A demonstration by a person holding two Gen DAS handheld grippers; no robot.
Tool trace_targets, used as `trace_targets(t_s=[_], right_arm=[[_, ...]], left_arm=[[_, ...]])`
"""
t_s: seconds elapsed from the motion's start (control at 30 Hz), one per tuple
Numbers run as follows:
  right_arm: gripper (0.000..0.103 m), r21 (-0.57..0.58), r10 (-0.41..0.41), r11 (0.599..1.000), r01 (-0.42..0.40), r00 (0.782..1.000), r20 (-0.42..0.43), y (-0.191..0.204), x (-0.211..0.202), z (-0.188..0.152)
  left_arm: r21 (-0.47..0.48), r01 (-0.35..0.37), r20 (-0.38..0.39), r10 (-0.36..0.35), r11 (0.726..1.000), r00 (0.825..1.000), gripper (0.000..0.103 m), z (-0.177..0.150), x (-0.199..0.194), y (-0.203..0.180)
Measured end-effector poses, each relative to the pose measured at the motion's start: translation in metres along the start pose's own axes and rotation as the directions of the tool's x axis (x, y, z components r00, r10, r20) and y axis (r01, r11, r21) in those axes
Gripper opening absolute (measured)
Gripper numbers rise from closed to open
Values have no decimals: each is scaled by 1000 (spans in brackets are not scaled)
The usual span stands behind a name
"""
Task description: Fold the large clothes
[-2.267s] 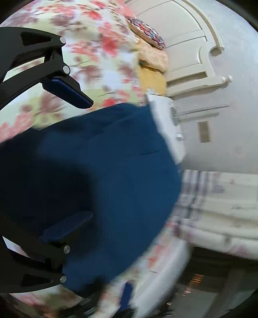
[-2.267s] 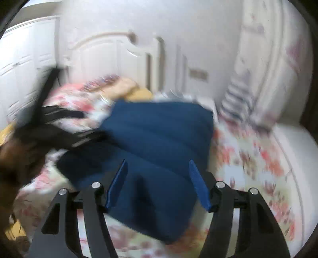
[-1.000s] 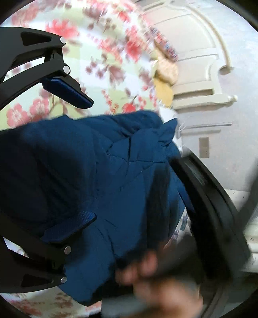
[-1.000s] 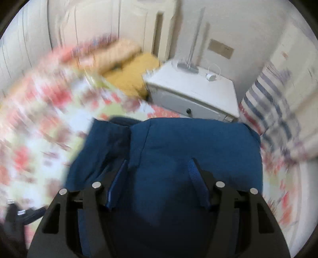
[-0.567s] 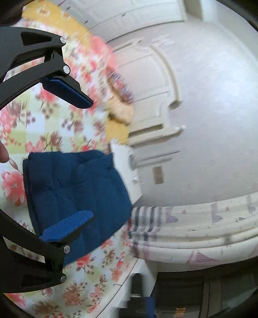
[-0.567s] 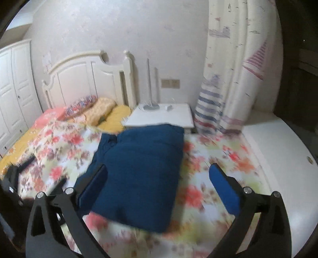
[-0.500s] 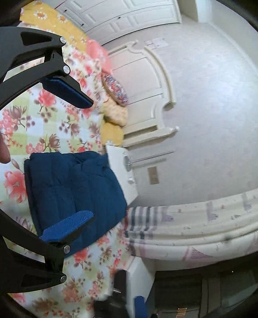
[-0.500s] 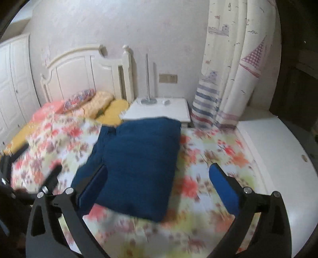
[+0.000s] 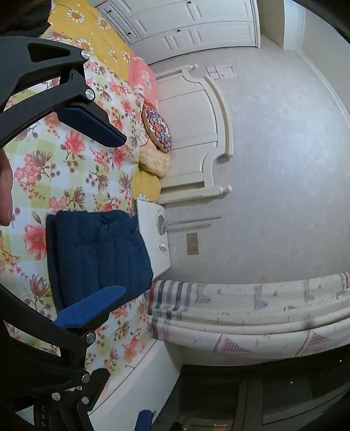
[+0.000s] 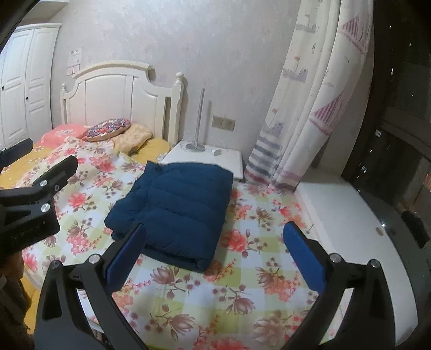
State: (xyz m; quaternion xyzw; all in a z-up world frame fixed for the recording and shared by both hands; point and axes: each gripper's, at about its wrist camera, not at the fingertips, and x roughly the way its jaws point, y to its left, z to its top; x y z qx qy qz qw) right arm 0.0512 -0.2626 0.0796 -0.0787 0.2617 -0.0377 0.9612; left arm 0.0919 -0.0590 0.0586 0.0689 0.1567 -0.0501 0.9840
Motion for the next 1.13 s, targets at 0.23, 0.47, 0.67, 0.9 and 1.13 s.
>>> trace_targets(t_s=[0.23, 0.47, 0.67, 0.9, 1.13], right_arm=[[101, -21, -11, 1000, 11, 1000, 8, 4, -7, 4], [101, -27, -2, 1000, 2, 1000, 9, 6, -7, 4], [101, -27, 5, 1000, -5, 1000, 5, 8, -6, 3], [101, -27, 16, 999, -17, 1000, -27, 12, 8, -2], [101, -18, 32, 999, -33, 995, -89, 17, 43, -16]], left_arm=[[-35, -5, -6, 5, 999, 1000, 99, 3, -5, 17], [-44, -1, 2, 1, 999, 1000, 99, 4, -12, 20], [-40, 6, -5, -6, 999, 1000, 99, 3, -12, 18], [-23, 7, -23, -7, 1000, 1000, 99, -5, 3, 13], [-35, 31, -117, -35, 999, 992, 99, -30, 38, 17]])
